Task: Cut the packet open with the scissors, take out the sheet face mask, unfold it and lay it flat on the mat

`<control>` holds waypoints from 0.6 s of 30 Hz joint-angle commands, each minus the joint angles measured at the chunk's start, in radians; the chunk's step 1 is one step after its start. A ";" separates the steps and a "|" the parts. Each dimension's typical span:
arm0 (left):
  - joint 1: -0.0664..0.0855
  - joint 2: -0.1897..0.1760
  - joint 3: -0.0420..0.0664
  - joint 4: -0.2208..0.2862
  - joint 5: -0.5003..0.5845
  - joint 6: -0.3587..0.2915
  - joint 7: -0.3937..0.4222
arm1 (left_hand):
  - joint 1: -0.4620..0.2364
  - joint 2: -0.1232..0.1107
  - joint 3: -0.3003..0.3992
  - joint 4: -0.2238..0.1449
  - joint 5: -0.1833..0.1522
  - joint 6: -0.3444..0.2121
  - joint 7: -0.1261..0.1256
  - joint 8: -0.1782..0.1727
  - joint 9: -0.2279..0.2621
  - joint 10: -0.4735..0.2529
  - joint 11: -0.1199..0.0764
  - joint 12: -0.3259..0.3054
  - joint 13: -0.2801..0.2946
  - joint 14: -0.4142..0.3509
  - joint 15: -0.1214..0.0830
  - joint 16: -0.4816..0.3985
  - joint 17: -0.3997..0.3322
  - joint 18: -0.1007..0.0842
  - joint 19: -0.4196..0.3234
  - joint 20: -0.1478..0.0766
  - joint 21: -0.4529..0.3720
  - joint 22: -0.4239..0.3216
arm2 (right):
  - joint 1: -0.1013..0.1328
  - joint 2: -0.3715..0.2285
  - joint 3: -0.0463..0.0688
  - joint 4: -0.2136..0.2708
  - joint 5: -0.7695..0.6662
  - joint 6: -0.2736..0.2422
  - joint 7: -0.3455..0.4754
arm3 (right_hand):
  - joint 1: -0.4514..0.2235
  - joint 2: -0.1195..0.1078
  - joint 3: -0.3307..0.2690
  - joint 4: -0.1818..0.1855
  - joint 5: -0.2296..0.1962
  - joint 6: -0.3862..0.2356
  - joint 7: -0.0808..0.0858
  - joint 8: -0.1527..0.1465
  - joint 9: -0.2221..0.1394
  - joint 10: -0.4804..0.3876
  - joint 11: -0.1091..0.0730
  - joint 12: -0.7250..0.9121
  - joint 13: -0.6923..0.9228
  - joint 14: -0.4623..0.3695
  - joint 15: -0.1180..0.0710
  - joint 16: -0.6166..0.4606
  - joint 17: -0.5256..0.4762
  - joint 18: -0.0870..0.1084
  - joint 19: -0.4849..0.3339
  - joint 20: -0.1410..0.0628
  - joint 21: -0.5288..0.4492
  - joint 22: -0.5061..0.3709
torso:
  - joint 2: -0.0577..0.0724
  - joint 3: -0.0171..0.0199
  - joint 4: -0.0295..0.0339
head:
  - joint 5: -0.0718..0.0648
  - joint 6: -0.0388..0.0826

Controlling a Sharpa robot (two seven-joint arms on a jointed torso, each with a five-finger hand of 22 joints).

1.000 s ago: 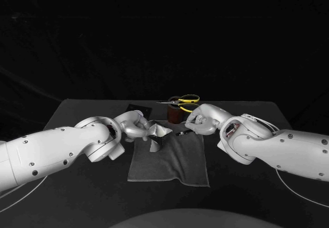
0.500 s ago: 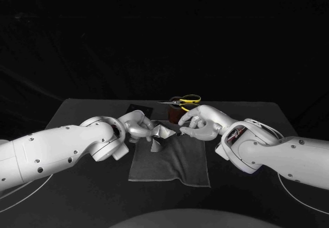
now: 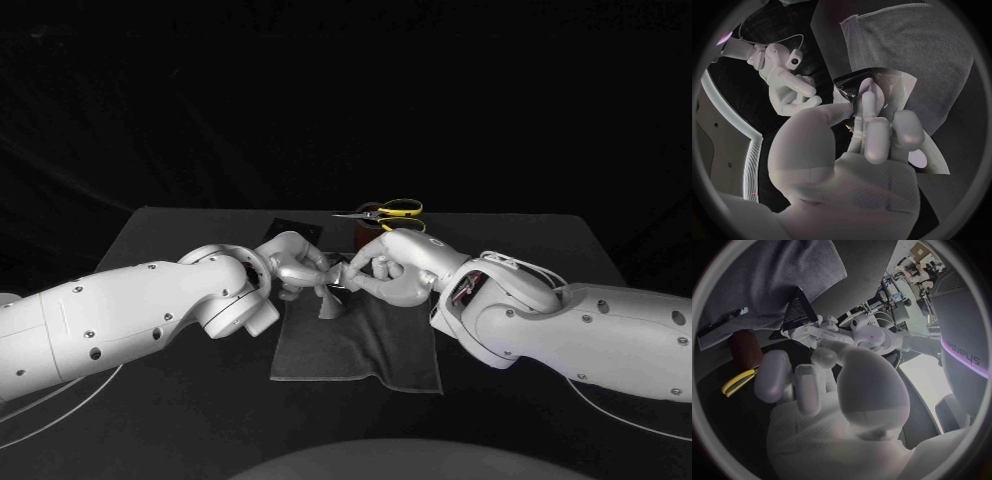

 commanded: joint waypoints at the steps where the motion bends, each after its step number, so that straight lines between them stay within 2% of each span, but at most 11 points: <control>1: 0.001 0.005 0.000 0.000 0.020 -0.014 0.002 | -0.007 0.000 0.110 -0.103 0.003 0.003 0.002 0.002 0.002 0.006 -0.002 -0.001 -0.001 0.013 -0.005 -0.004 0.002 0.000 -0.007 0.001 -0.001 0.001 | 0.000 0.015 0.001 -0.015 -0.103 0.072 -0.079 | -0.006 0.020 -0.002 -0.006 -0.004 0.010 -0.001 0.002 0.005 0.042 0.000 0.157 0.116 0.083 -0.002 0.030 0.163 -0.013 0.014 0.001 0.025 0.027 | 0.000 -0.0010 0.0006 | -0.001 0.001; 7: 0.001 0.011 0.000 0.003 0.027 -0.014 0.000 | -0.008 0.000 0.109 -0.103 0.003 0.003 0.002 0.003 0.002 0.007 -0.002 -0.001 -0.002 0.013 -0.005 -0.004 0.002 0.001 -0.008 0.001 -0.002 0.000 | 0.000 0.042 0.001 -0.043 -0.158 0.109 -0.148 | -0.019 0.024 -0.008 -0.009 -0.004 0.013 -0.001 0.006 0.010 0.083 0.002 0.319 0.236 0.088 -0.001 0.052 0.194 -0.018 0.024 0.002 0.052 0.055 | -0.001 -0.0009 0.0013 | 0.000 -0.003; 13: 0.001 0.017 0.000 0.006 0.031 -0.013 -0.002 | -0.009 -0.001 0.109 -0.102 0.003 0.003 0.002 0.003 0.001 0.006 -0.002 -0.001 -0.002 0.013 -0.005 -0.005 0.001 0.001 -0.010 0.001 -0.003 -0.003 | 0.000 0.058 0.001 -0.063 -0.205 0.130 -0.210 | -0.031 0.016 -0.018 -0.005 -0.009 0.008 0.001 0.001 0.008 0.090 0.004 0.348 0.259 0.091 0.001 0.062 0.207 -0.019 0.026 0.003 0.058 0.061 | 0.000 -0.0013 -0.0005 | 0.002 -0.004; 18: 0.001 0.020 0.000 0.010 0.032 -0.008 -0.004 | -0.009 -0.001 0.109 -0.102 0.004 0.002 0.002 0.003 0.001 0.006 -0.002 -0.002 -0.002 0.013 -0.005 -0.005 0.000 0.001 -0.010 0.001 -0.003 -0.003 | 0.000 0.067 0.001 -0.073 -0.229 0.129 -0.248 | -0.041 0.009 -0.023 0.000 -0.016 -0.003 0.006 -0.008 0.004 0.087 0.008 0.350 0.262 0.091 0.004 0.062 0.208 -0.020 0.026 0.005 0.058 0.064 | 0.000 0.0000 -0.0004 | 0.003 -0.005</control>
